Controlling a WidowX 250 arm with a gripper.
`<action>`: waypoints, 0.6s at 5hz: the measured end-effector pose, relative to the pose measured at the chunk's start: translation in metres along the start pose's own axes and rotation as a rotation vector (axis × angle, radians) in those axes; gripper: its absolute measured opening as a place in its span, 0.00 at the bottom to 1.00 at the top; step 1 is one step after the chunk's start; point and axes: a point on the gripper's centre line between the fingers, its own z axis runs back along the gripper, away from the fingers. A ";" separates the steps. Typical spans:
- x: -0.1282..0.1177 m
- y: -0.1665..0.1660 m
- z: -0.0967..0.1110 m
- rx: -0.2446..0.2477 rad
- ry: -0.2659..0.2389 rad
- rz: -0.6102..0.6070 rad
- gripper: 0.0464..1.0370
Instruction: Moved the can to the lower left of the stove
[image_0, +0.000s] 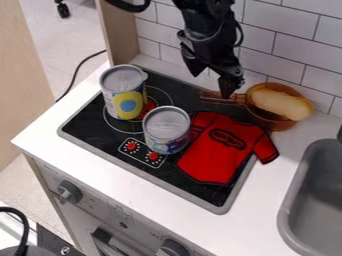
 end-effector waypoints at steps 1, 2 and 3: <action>0.000 0.020 0.003 0.025 -0.008 -0.002 0.96; -0.002 0.049 0.005 0.061 -0.030 0.027 0.96; -0.009 0.074 -0.003 0.128 0.006 0.142 0.96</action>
